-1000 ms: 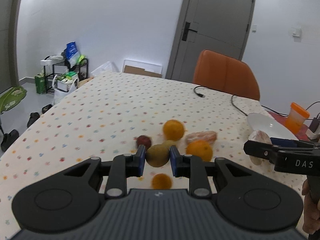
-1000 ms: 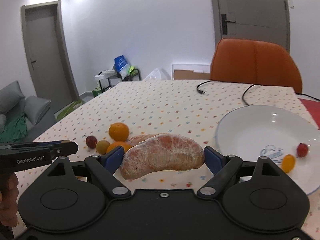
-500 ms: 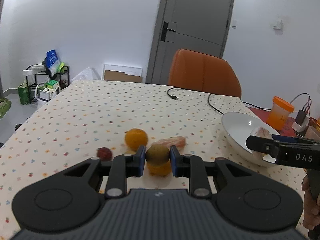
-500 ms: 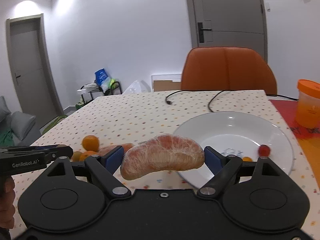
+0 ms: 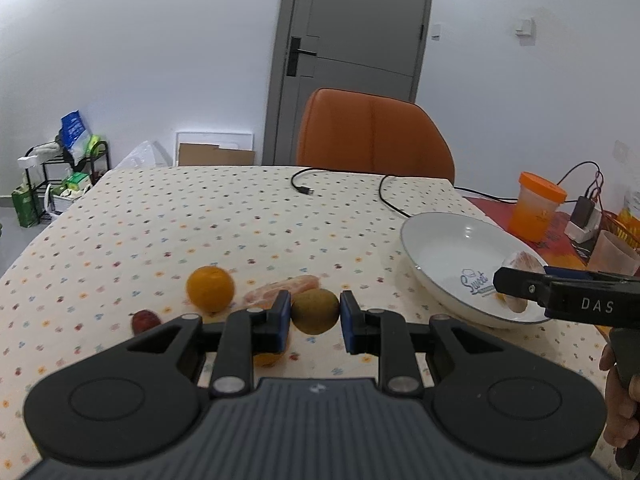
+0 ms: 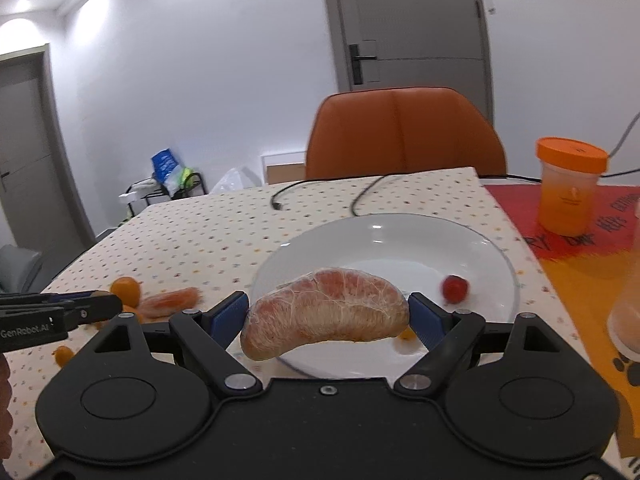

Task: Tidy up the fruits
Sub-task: 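Carry the pomelo segment into the bowl and open the right gripper, then lower the olive-green fruit into the bowl and open the left gripper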

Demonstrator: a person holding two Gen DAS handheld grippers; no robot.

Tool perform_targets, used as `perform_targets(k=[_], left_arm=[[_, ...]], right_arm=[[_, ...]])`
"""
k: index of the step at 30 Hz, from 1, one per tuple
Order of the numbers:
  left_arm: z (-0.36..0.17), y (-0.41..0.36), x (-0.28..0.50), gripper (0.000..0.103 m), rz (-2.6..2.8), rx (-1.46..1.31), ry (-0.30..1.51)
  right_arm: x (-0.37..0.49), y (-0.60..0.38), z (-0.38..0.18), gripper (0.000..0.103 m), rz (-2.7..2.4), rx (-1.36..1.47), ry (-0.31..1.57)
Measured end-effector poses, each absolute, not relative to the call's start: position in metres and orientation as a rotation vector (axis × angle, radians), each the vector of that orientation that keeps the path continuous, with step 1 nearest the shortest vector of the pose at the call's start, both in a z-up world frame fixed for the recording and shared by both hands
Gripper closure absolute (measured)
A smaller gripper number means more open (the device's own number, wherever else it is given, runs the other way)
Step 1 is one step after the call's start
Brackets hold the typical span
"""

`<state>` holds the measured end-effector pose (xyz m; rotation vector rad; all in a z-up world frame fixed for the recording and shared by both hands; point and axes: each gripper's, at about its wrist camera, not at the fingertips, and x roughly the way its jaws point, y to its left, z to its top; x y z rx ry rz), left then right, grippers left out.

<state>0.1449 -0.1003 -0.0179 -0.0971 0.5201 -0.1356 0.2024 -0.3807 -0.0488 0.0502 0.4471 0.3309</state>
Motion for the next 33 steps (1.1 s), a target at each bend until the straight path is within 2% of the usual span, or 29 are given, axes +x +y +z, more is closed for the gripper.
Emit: perform_targets(k=[11, 30, 33], left_arm=[[-0.013, -0.137, 0.161, 0.079, -0.229, -0.057, 0.513], [0.0, -0.196, 0.184, 0.079, -0.337, 0.023, 0.491], [0.002, -0.199, 0.187, 0.076, -0.317, 0.025, 0.491]], right_arm=[[0.202, -0.42, -0.053, 0.014, 0.221, 0.101, 0.429], [0.173, -0.45, -0.055, 0.012, 0.209, 0.17, 0.409], [0.171, -0.45, -0.053, 0.012, 0.211, 0.174, 0.402]])
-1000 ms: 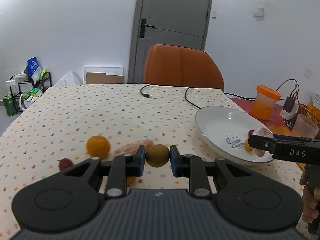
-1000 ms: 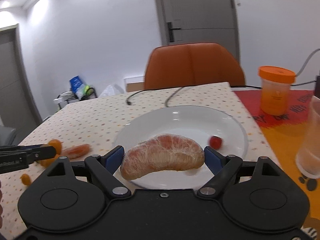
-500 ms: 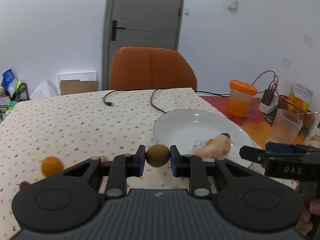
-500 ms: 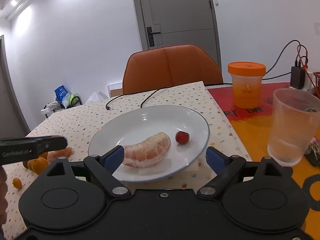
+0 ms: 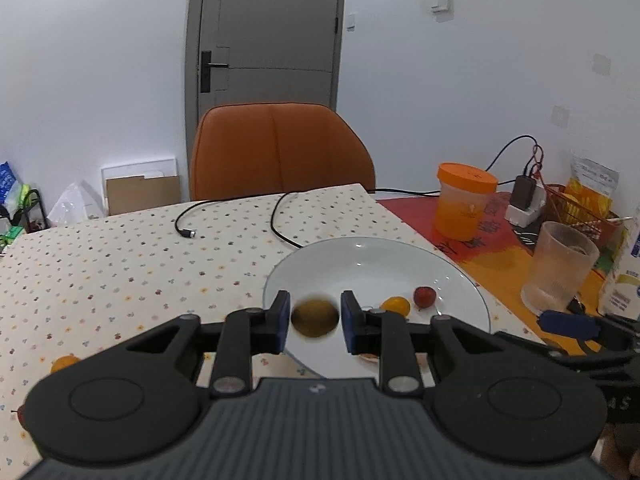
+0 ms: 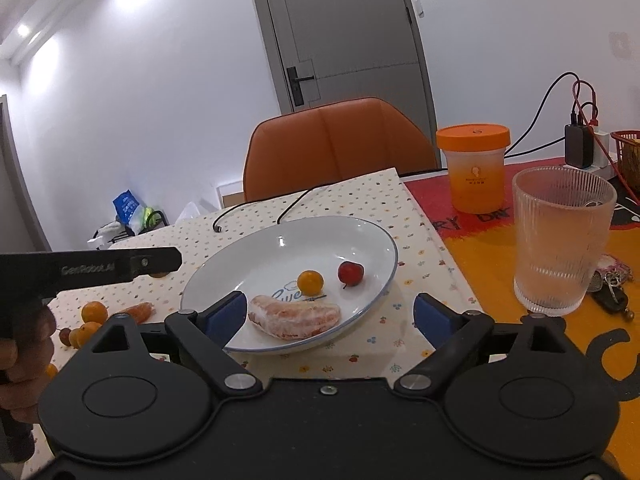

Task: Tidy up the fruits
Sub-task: 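Lower the olive-green fruit into the bowl and open the left gripper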

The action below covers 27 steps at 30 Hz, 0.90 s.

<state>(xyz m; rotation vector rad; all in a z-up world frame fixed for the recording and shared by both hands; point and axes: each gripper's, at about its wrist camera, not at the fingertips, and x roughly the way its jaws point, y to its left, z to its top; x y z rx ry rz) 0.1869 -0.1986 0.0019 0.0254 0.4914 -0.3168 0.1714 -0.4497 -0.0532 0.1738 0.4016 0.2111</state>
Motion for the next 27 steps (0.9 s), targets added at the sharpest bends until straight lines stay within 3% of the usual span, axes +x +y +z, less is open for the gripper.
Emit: perform_targets(k=[5, 7, 14, 19, 21, 27], left_arm=[[-0.002, -0.193, 0.185, 0.068, -0.29, 0.03, 0.533], [-0.003, -0.189, 0.18, 0.056, -0.278, 0.048, 0.532], [-0.005, -0.164, 0.171, 0.04, -0.219, 0.052, 0.548], [0.0, -0.141, 0.164, 0.017, -0.192, 0.031, 0.534], [0.001, -0.132, 0.162, 0.016, -0.172, 0.026, 0.532], [0.002, -0.11, 0.155, 0.014, -0.121, 0.013, 0.528]], right_arm=[[0.166, -0.447, -0.053, 0.008, 0.226, 0.178, 0.389], [0.167, -0.445, -0.054, 0.008, 0.231, 0.179, 0.392], [0.167, -0.435, -0.055, 0.006, 0.253, 0.193, 0.394], [0.167, -0.425, -0.053, 0.004, 0.268, 0.184, 0.398], [0.167, -0.421, -0.052, 0.0, 0.27, 0.182, 0.399], [0.168, -0.41, -0.048, 0.0, 0.289, 0.18, 0.395]])
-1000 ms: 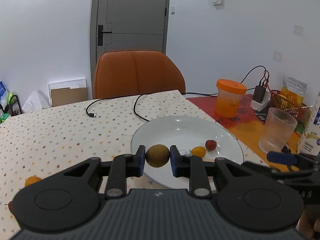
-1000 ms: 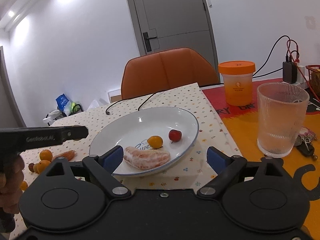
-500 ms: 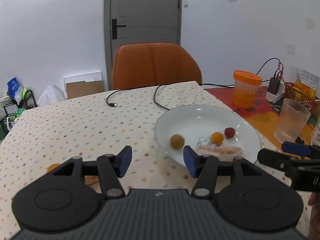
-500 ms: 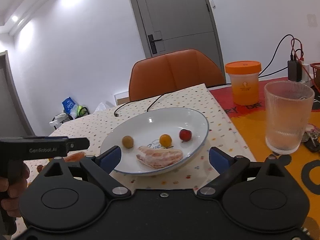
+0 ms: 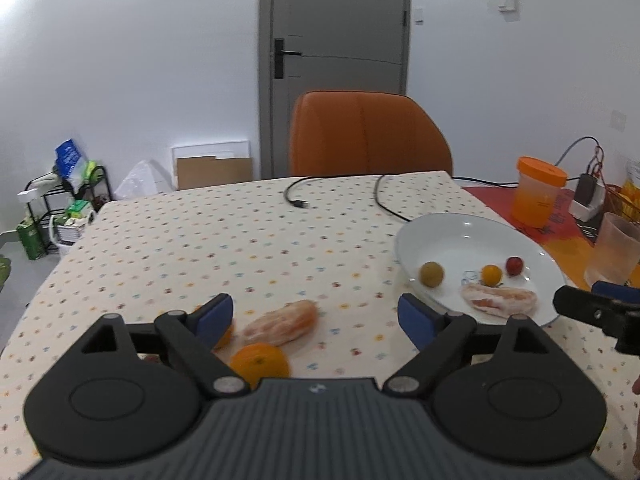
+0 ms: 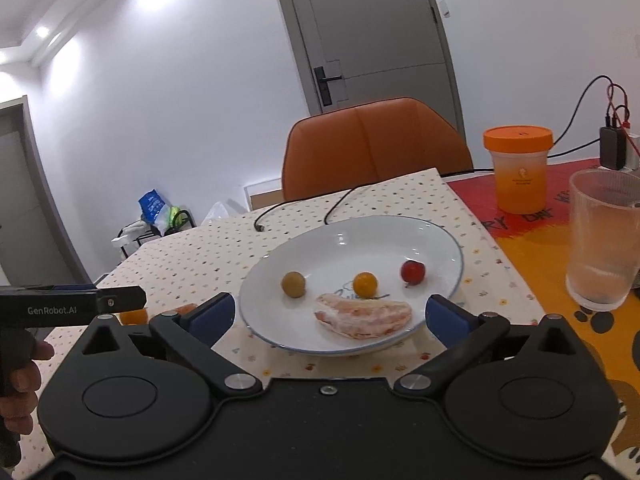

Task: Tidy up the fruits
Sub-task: 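Lower the olive-green fruit into the bowl and open the left gripper, then grasp a small orange with the left gripper while the right gripper moves toward a large orange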

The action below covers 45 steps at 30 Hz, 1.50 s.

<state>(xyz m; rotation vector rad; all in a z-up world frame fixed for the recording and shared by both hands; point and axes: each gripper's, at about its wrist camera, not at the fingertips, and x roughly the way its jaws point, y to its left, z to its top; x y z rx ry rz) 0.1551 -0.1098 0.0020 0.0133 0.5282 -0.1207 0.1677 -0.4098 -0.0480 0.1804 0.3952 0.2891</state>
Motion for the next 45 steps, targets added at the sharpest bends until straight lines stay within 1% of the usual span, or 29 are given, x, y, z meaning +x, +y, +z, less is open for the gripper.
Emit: perform_targets(k=[13, 26, 33, 34, 38, 41, 44, 45], left_arm=[[0.005, -0.06, 0.14, 0.014, -0.009, -0.036, 0.526], [-0.011, -0.028, 0.122, 0.014, 0.056, -0.057, 0.56], [-0.024, -0.015, 0.113, 0.015, 0.071, -0.122, 0.577], [-0.026, -0.015, 0.112, 0.016, 0.075, -0.125, 0.58], [-0.032, -0.012, 0.107, 0.018, 0.076, -0.15, 0.579], [-0.035, -0.014, 0.106, 0.024, 0.07, -0.151, 0.577], [-0.039, -0.015, 0.108, 0.035, 0.051, -0.166, 0.588], [-0.041, -0.016, 0.109, 0.041, 0.044, -0.171, 0.595]], right_arm=[[0.165, -0.376, -0.045, 0.0, 0.351, 0.164, 0.409], [0.161, -0.336, -0.043, 0.0, 0.465, 0.12, 0.443], [0.164, -0.319, -0.049, 0.0, 0.502, 0.126, 0.472], [0.165, -0.316, -0.049, 0.0, 0.51, 0.125, 0.476], [0.165, -0.305, -0.051, 0.0, 0.531, 0.109, 0.479], [0.164, -0.298, -0.052, 0.001, 0.538, 0.099, 0.475], [0.164, -0.292, -0.053, 0.002, 0.547, 0.083, 0.48], [0.165, -0.291, -0.053, 0.003, 0.548, 0.079, 0.483]])
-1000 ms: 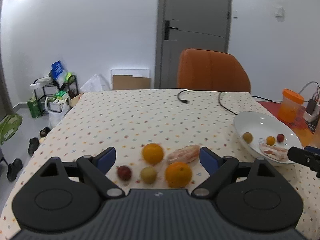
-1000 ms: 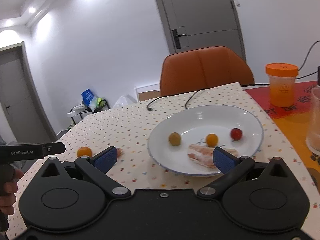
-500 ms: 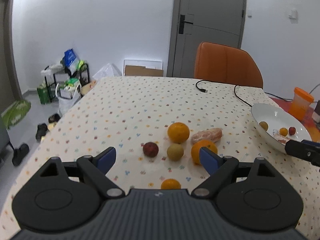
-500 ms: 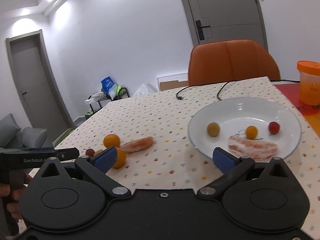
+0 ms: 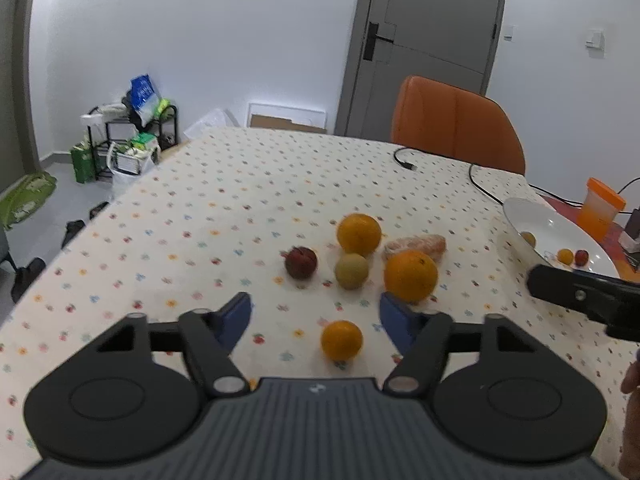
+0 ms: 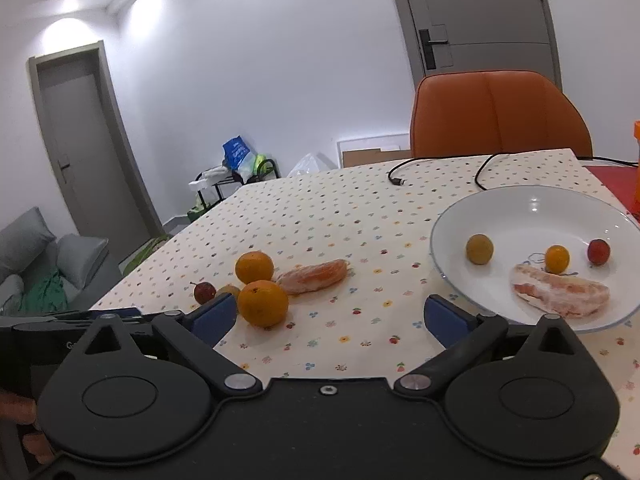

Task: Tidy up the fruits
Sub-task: 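Grasp a small orange with the left gripper while the right gripper moves toward a large orange, then grasp the large orange with the right gripper while the left gripper lifts the small orange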

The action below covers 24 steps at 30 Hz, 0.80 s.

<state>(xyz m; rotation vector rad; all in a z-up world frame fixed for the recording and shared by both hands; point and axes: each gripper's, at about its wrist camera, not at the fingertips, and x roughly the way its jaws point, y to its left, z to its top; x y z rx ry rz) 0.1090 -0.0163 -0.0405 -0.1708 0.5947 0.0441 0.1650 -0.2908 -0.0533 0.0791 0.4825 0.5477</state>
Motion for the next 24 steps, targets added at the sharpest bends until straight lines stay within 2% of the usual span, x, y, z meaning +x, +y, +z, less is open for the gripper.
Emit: perform_targets(k=[3, 5, 6, 7, 17, 24], left_arm=[[-0.047, -0.019, 0.111, 0.051, 0.022, -0.185, 0.616], [-0.052, -0.02, 0.113, 0.062, 0.011, -0.194, 0.635], [-0.055, -0.02, 0.114, 0.075, 0.009, -0.201, 0.646], [-0.056, -0.019, 0.114, 0.08, 0.011, -0.204, 0.642], [-0.052, 0.0, 0.112, 0.08, 0.057, -0.231, 0.607], [-0.051, 0.016, 0.11, 0.08, 0.104, -0.24, 0.595]], right_arm=[[0.167, -0.287, -0.055, 0.009, 0.553, 0.077, 0.494], [0.168, -0.285, -0.056, 0.009, 0.556, 0.075, 0.5], [0.169, -0.284, -0.056, 0.009, 0.557, 0.073, 0.502], [0.169, -0.282, -0.057, 0.01, 0.559, 0.071, 0.505], [0.179, -0.254, -0.058, 0.021, 0.62, 0.048, 0.527], [0.188, -0.232, -0.063, 0.024, 0.67, 0.043, 0.55]])
